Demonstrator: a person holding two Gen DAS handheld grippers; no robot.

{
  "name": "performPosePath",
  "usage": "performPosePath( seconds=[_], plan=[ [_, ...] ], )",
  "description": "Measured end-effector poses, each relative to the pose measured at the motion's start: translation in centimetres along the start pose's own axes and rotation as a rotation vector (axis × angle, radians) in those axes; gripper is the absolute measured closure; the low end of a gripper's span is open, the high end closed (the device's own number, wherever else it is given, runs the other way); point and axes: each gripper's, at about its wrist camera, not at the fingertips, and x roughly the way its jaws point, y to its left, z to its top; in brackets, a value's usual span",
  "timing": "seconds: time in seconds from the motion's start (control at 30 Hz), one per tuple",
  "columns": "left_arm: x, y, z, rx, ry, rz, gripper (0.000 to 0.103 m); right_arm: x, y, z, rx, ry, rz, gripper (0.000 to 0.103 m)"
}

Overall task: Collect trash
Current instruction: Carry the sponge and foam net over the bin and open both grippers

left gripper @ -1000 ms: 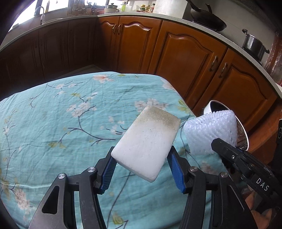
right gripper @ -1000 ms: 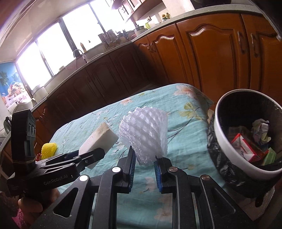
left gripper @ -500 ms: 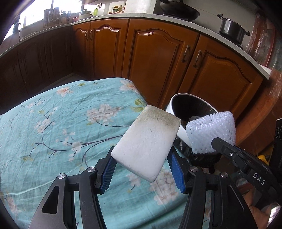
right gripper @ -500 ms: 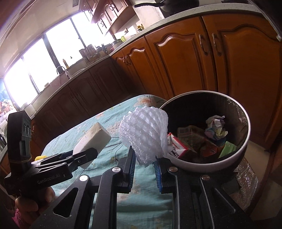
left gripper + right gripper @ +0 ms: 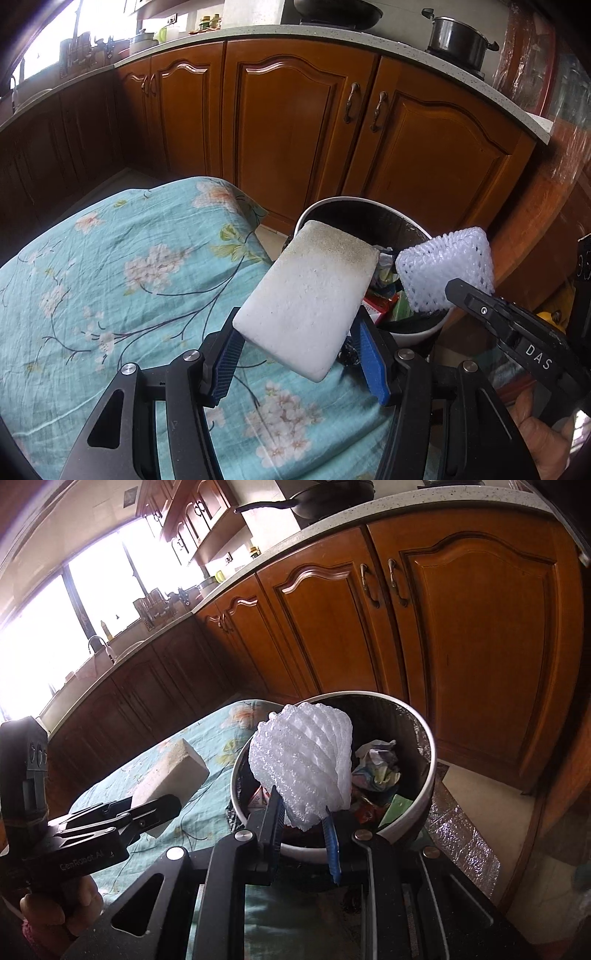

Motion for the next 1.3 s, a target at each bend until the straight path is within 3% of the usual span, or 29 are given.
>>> performPosePath(
  seconds=[0.57,1.3],
  plan=[
    [3.8,-3.0,2.8,0.071,0.038,0.008,0.046,1.6,-2.3,2.0,-0.018,0.048,-0.067,0.082],
    [6.0,-4.7,4.1,0.109,0.077,0.014,0.044,2.9,-3.2,3.2,-0.030,0.092,-0.075,0.079]
  ],
)
